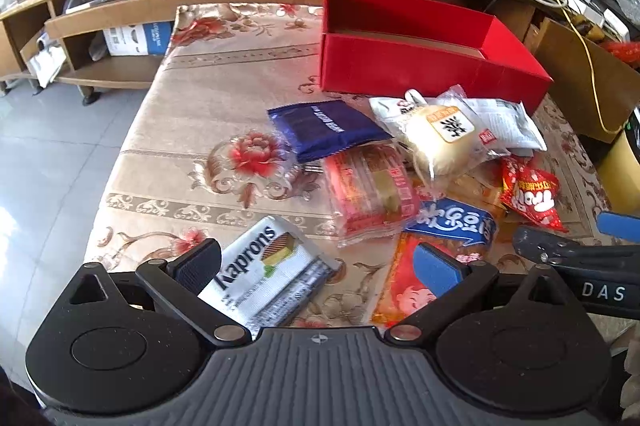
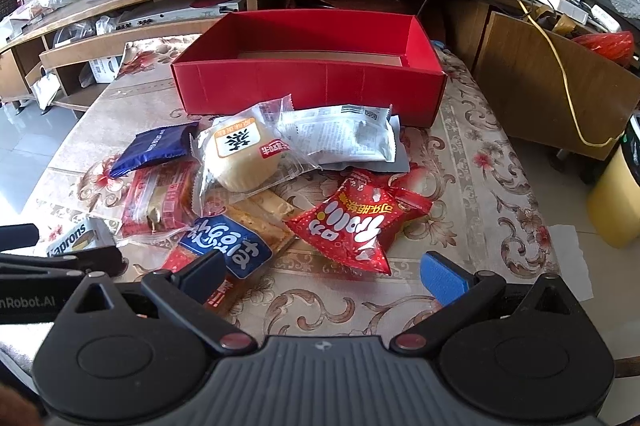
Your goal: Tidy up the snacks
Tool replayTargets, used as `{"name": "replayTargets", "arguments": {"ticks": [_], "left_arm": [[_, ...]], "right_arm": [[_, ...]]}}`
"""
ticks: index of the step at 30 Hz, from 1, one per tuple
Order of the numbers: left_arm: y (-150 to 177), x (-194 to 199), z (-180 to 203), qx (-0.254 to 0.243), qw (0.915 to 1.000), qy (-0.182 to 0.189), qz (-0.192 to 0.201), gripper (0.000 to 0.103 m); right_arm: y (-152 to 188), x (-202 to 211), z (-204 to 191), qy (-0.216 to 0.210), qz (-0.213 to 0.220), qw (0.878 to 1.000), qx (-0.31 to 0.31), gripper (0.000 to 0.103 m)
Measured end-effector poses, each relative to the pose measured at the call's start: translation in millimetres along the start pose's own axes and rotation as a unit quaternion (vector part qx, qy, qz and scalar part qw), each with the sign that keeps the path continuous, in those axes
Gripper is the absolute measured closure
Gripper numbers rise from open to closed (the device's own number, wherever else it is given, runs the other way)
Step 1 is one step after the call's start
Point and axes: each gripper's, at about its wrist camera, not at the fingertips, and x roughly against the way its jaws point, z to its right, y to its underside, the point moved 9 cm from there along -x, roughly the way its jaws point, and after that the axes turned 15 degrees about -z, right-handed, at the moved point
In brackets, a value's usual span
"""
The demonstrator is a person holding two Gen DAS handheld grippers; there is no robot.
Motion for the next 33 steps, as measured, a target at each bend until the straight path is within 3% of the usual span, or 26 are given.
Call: {"name": "replayTargets", "arguments": {"ticks": [9,20,25,28,33], "left_arm": [[1.6,1.3,-24.6,0.029,0.9995,0.008,-0.002,0.0],[-1.7,7.0,-48.8,0.064,0.9978,0.019,0.005,0.0],[1.9,4.6,-53.2,0.054,0.9985,0.01,0.001,0.0],[4.8,4.2,-53.5,0.044,0.9989,0.013,-0.002,0.0],[9.1,-1.0,-42.8,0.007,0.9997,0.014,-0.018,0.0]], "right_arm": [[-0.2,-2.0,-14.5,-0.005,-0.014,1.0,0.007,0.0],[-4.6,-25.4,-72.3,-0.026,-0.047,0.997,0.047,0.0],[0.0,-52.2,-88.4,-0.013,-0.078,0.994,0.076,0.0],[3.3,-58.6,-81.4,-0.044,-0.093,0.992,0.067,0.0],[8.8,-57.3,-66.4,-0.046,-0.104,0.986,0.119,0.0]]}}
